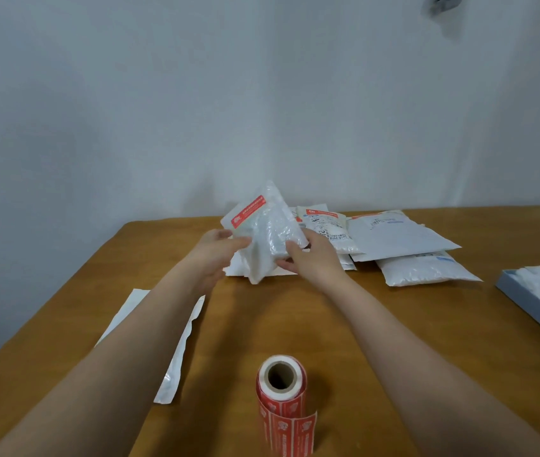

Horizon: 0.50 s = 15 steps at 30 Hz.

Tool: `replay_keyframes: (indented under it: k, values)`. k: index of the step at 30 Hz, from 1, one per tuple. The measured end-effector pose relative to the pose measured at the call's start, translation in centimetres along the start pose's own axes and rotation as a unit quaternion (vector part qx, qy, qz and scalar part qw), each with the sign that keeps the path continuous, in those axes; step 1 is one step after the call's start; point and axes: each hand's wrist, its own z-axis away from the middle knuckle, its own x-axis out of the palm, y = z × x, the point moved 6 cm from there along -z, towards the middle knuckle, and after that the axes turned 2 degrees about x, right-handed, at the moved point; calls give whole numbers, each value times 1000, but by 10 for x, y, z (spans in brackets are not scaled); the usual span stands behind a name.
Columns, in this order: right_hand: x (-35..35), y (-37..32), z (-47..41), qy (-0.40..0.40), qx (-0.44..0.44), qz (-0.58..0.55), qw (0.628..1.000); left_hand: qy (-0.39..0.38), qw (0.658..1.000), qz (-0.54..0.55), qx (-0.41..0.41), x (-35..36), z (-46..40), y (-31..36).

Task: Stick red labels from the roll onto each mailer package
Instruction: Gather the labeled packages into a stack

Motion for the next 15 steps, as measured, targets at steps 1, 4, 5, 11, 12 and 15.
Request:
replay_keyframes:
  k: [1,4,5,11,12,15]
  values:
    - [3,1,-4,-8,15,-22,1000,-18,1000,2,-18,1,-2,-4]
    - [11,5,-16,0,27,-50,998,-28,996,75,-32,4,-11,-11]
    - [13,7,-20,8,26,-29,999,12,995,100,-22,-1,-15,-11]
    - [10,16,-32,18,-44,272,961,211,971,109,-23,-30,-42,-20]
    - [11,20,-32,6,-43,316,948,225,969,98,-28,-33,-45,-22]
    - [11,32,-36,-20,-39,361,932,246,966,79,-21,-35,-56,-25]
